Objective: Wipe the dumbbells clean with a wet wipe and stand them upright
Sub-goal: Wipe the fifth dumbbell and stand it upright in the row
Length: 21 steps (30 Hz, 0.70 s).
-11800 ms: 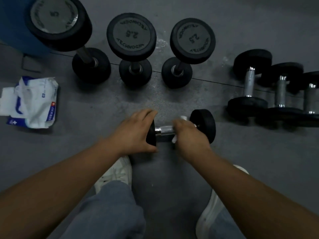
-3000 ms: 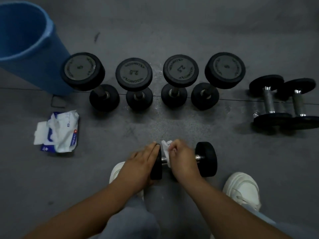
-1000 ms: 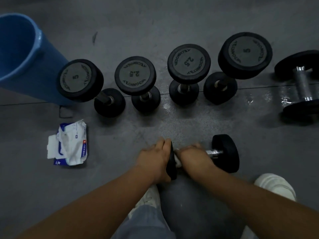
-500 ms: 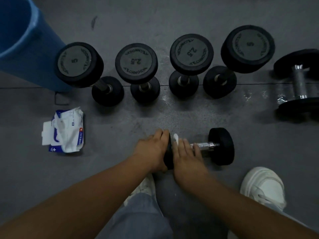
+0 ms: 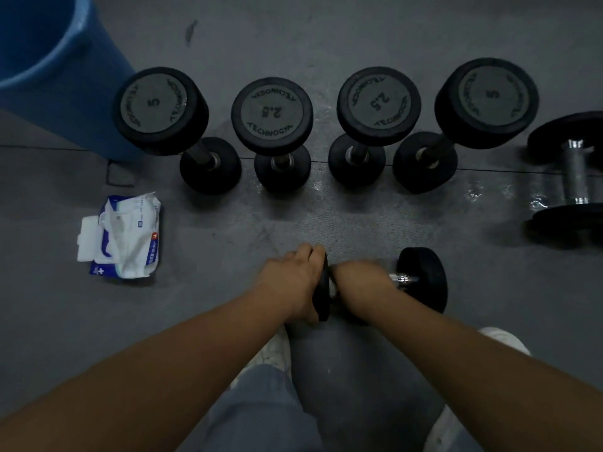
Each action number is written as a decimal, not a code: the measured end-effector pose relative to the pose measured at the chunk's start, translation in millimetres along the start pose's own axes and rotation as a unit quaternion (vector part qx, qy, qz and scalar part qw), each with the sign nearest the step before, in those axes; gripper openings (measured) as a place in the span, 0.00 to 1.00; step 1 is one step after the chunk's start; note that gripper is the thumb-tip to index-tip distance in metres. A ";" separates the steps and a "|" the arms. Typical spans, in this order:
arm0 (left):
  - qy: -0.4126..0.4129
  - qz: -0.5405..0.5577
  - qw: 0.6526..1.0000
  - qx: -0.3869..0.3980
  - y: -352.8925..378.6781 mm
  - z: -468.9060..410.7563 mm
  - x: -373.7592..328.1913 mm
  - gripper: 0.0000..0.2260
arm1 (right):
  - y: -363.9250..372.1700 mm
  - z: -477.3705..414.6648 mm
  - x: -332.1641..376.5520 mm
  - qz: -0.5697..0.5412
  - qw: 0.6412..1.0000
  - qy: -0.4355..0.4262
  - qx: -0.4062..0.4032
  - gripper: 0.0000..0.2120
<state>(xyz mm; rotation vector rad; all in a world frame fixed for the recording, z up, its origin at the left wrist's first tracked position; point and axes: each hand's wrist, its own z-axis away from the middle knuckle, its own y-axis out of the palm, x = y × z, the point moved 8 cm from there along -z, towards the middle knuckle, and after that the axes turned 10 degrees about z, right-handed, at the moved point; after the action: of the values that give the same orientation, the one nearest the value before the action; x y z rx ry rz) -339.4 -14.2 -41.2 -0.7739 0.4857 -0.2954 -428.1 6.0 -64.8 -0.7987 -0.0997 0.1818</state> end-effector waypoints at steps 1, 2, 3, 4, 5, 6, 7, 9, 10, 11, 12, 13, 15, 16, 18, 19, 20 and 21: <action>0.003 0.000 1.000 -0.004 0.2 -0.3 -0.3 0.48 | 1.1 10.8 5.5 0.041 0.998 0.013 -0.051 0.18; 0.005 -0.003 1.000 -0.011 0.4 -0.6 -0.3 0.48 | 3.9 21.2 12.2 0.056 0.994 0.011 -0.093 0.24; 0.006 -0.002 1.000 -0.015 1.2 -0.6 -0.2 0.48 | 8.6 27.3 16.3 0.057 0.993 -0.007 -0.099 0.27; 0.004 0.004 1.000 -0.014 2.5 -0.2 -0.5 0.47 | 9.6 29.6 14.4 0.031 0.995 -0.028 -0.096 0.27; 0.002 0.011 1.000 -0.011 3.2 -0.2 -0.4 0.47 | 4.2 28.2 6.5 -0.030 0.995 -0.041 -0.084 0.24; 0.001 0.013 1.000 -0.008 2.6 -0.4 0.0 0.46 | -7.1 24.4 -3.2 -0.112 0.988 -0.042 -0.097 0.17; -0.001 0.013 1.000 -0.004 1.3 -0.4 0.1 0.46 | -18.0 19.4 -16.5 -0.188 0.974 -0.021 -0.127 0.13; -0.005 0.011 1.000 0.005 -1.7 0.0 -0.8 0.45 | -30.1 12.6 -41.0 -0.296 0.938 0.057 -0.170 0.13; -0.006 0.009 1.000 0.006 -2.4 -0.5 -0.7 0.46 | -28.4 9.9 -45.9 -0.336 0.922 0.089 -0.169 0.12; -0.005 0.007 1.000 0.005 -2.1 -0.8 -0.3 0.47 | -21.6 7.8 -47.7 -0.378 0.904 0.120 -0.158 0.09; -0.005 0.006 1.000 0.004 -1.6 -0.7 -0.4 0.48 | -14.6 8.5 -47.2 -0.414 0.885 0.151 -0.147 0.07; -0.003 0.007 1.000 0.004 -0.8 -0.7 -0.1 0.49 | -7.6 10.1 -46.7 -0.444 0.866 0.174 -0.151 0.08; -0.002 0.005 1.000 0.005 0.2 -0.3 0.8 0.51 | -4.9 16.1 -45.3 -0.435 0.863 0.182 -0.183 0.05; -0.002 0.003 1.000 0.004 0.2 -0.1 0.8 0.51 | -4.9 18.8 -40.5 -0.417 0.871 0.170 -0.198 0.05; -0.001 0.003 1.000 0.002 -0.5 -0.2 -0.5 0.51 | -4.9 27.0 -26.0 -0.364 0.895 0.112 -0.233 0.03; 0.000 0.006 1.000 -0.001 -0.7 -0.7 -1.0 0.50 | -4.8 31.8 -17.6 -0.295 0.919 0.079 -0.251 0.03; 0.001 0.009 1.000 -0.003 -0.9 -1.1 -1.3 0.49 | -2.7 37.5 -10.6 -0.210 0.939 0.057 -0.265 0.09; 0.001 0.012 1.000 -0.005 -1.1 -0.9 -1.2 0.48 | 0.9 41.8 -9.1 -0.157 0.948 0.040 -0.272 0.13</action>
<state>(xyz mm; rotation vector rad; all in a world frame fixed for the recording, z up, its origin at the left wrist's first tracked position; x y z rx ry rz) -341.0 -15.0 -40.6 -0.7763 0.4982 -0.2716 -443.7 34.2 -36.7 -1.3266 -0.2042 -0.1921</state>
